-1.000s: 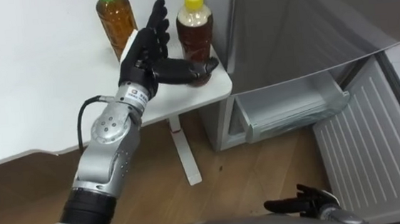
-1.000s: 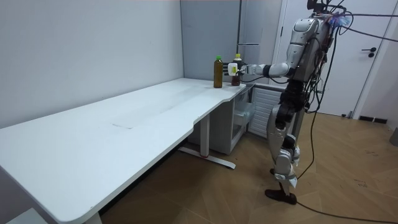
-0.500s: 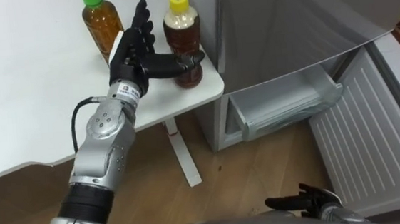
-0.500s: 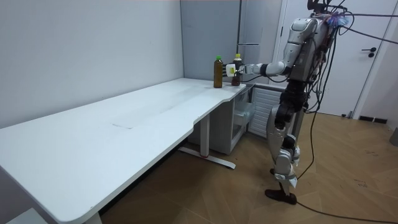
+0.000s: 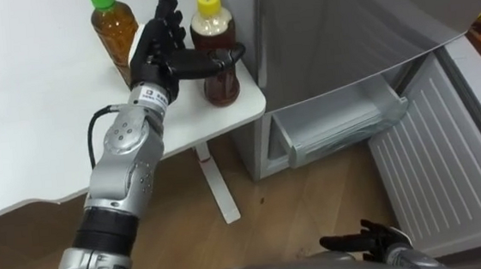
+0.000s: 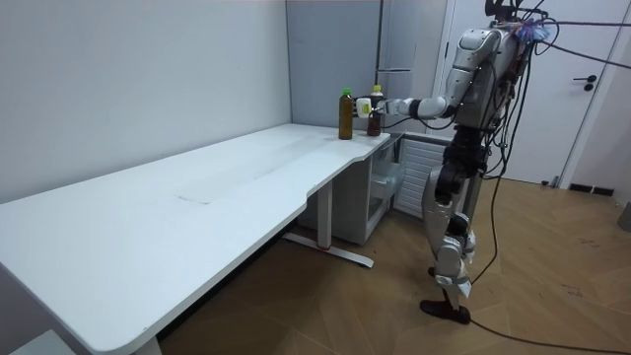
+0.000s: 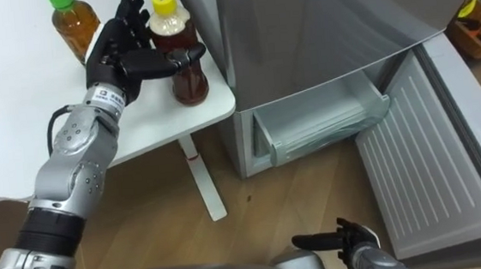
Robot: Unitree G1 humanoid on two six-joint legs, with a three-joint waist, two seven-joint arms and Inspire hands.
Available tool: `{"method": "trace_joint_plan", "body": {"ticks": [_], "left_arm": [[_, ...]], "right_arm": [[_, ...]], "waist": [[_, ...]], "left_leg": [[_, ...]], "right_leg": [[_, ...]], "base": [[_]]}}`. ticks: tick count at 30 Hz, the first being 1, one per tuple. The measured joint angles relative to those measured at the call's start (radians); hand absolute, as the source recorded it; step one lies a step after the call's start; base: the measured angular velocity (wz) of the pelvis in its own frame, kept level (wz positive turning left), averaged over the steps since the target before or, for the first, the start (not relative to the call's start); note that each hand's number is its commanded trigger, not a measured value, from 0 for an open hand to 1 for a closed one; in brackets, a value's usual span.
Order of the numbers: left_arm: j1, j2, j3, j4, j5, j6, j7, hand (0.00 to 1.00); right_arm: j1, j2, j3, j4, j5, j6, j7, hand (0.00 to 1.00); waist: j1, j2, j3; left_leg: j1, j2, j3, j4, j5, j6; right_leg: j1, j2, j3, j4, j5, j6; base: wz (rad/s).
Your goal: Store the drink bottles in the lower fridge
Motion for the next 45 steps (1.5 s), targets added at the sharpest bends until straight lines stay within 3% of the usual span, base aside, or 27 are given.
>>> {"method": "trace_joint_plan", "body": {"ticks": [6,7,8,10,11,28,45], "left_arm": [[0.0,0.0,0.0,0.016,-0.014,0.0,0.0,0.0],[0.0,0.0,0.0,0.016,-0.014,0.0,0.0,0.1],[0.0,0.0,0.0,0.016,-0.015,0.0,0.0,0.31],[0.0,0.0,0.0,0.016,-0.015,0.0,0.0,0.93],[0.0,0.0,0.0,0.016,-0.015,0.0,0.0,1.0],[-0.011,0.004,0.002,0.065,-0.014,-0.002,-0.011,1.0],[-0.019,0.002,0.001,0.065,-0.015,0.0,0.01,1.0]], "right_arm": [[0.004,0.0,0.002,0.0,0.0,-0.001,0.0,0.0],[0.006,0.0,0.002,0.0,0.0,-0.001,0.0,0.0],[0.007,0.0,0.001,-0.001,0.0,-0.001,0.0,0.0],[0.008,0.0,0.001,-0.001,0.0,-0.002,0.0,0.0],[0.008,0.0,0.001,-0.002,0.0,-0.001,0.0,0.0],[0.01,0.0,-0.018,-0.001,-0.009,0.0,-0.012,0.0],[0.01,-0.006,-0.006,-0.002,-0.007,0.001,-0.019,0.0]], "waist": [[0.0,-0.009,-0.003],[0.0,-0.011,-0.0035],[0.0,-0.012,-0.004],[-0.001,-0.012,-0.0043],[-0.001,-0.012,-0.0042],[-0.041,-0.012,-0.0033],[-0.036,-0.003,-0.0057]], "left_leg": [[-0.001,0.0,0.0,0.003,0.0,0.0],[-0.001,0.0,0.0,0.004,0.0,0.0],[-0.001,0.0,0.001,0.004,0.0,0.0],[-0.001,0.0,0.001,0.004,0.0,0.0],[-0.001,-0.001,0.002,0.004,0.0,0.0],[0.0,0.001,0.01,0.001,-0.001,-0.002],[-0.004,0.002,0.02,0.005,-0.002,-0.003]], "right_leg": [[0.001,0.0,0.004,0.0,0.0,0.0],[0.001,0.0,0.004,0.0,0.0,0.0],[0.002,0.0,0.005,0.001,0.0,0.0],[0.004,0.0,0.01,0.001,0.0,0.0],[0.004,0.0,0.013,0.001,0.0,0.0],[0.0,0.004,0.028,0.0,0.001,-0.001],[-0.011,0.008,0.03,0.001,0.003,-0.004]], "base": [[0.0],[0.0],[0.0],[0.0],[0.0],[-0.01],[-0.01]]}}
